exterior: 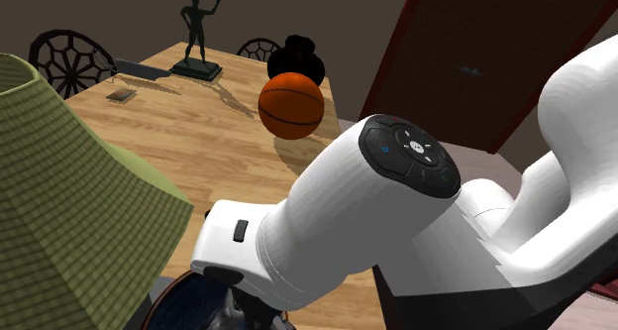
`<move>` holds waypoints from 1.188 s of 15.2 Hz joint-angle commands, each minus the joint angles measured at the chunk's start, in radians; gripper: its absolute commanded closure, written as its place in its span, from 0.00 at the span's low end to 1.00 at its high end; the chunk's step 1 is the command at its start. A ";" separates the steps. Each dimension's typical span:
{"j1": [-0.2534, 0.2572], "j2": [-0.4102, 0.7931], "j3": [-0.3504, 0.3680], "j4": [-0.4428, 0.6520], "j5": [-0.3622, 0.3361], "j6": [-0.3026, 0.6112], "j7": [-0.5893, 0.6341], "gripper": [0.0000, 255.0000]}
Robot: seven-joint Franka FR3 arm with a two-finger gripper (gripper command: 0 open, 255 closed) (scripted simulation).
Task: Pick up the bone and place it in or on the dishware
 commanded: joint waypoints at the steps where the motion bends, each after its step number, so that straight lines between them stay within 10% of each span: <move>1: 0.000 0.000 0.000 0.000 0.000 0.000 0.000 0.00; 2: 0.000 0.000 0.000 0.000 0.000 0.000 0.000 1.00; 18: 0.017 -0.052 -0.024 0.052 0.049 -0.095 -0.049 1.00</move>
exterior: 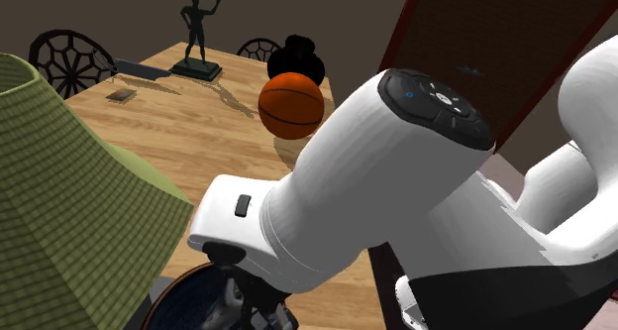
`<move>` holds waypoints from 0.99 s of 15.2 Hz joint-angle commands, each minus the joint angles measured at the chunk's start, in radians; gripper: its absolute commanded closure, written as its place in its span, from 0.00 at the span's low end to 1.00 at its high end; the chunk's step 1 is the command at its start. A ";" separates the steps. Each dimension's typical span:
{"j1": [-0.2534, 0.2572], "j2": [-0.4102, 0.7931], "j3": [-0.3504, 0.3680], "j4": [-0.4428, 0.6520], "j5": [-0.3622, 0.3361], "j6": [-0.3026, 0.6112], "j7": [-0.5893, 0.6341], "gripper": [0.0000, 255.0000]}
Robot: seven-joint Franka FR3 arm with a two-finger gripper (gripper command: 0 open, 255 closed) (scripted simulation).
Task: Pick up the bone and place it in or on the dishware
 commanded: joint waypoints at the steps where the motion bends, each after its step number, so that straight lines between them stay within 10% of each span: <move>1: 0.005 -0.015 -0.006 0.014 0.012 -0.026 -0.011 1.00; 15: 0.018 -0.074 -0.041 0.151 0.056 -0.216 -0.068 1.00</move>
